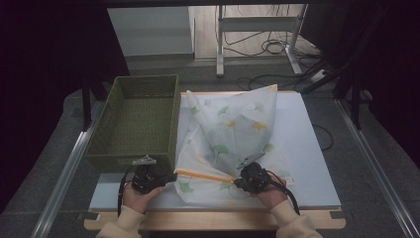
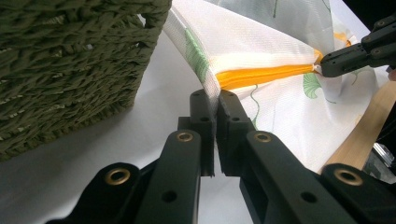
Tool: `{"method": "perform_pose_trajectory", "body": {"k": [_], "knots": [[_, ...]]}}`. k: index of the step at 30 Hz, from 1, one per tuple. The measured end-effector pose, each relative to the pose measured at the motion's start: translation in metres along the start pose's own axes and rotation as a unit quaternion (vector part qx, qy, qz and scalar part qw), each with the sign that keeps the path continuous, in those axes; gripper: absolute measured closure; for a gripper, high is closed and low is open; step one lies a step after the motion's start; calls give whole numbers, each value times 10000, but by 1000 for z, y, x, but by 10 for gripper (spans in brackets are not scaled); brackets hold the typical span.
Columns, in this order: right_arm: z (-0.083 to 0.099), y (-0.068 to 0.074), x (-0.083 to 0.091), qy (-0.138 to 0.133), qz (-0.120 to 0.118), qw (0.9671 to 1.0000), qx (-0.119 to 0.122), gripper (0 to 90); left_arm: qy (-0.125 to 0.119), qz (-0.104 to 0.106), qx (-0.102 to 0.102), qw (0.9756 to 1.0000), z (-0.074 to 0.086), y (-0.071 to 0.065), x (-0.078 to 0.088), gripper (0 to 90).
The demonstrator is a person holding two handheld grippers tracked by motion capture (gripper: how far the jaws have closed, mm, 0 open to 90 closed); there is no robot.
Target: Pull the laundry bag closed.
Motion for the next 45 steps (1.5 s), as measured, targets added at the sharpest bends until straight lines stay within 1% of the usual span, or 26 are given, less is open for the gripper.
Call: {"method": "perform_pose_trajectory", "body": {"k": [7, 22, 30, 37, 41, 45], "knots": [[3, -3, 5, -26, 6, 10000, -31, 900, -13, 0, 10, 10000, 0, 0, 0, 872], [16, -13, 7, 86, 103, 9999, -89, 900, -15, -30, 41, 10000, 0, 2, 1, 872], [17, -10, 2, 188, 139, 9997, 25, 899, 28, -46, 41, 10000, 3, 2, 0, 871], [15, -8, 0, 233, 199, 9995, 44, 883, 30, -57, 29, 10000, 3, 2, 0, 871], [13, -5, -1, 264, 207, 9994, 97, 846, 30, -65, 22, 10000, 3, 2, -1, 872], [11, -4, -2, 335, 328, 9988, 136, 888, 27, -73, 13, 10000, 2, 2, 0, 871]]}}
Point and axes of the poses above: each handheld gripper's, and its own axes: x roughly backward along the jaws, z roughly out of its underside, y roughly to its left, the point moved 9 cm from there along -x, roughly forward along the jaws, and after that the axes turned 15 degrees about z, right-handed, at the moved point
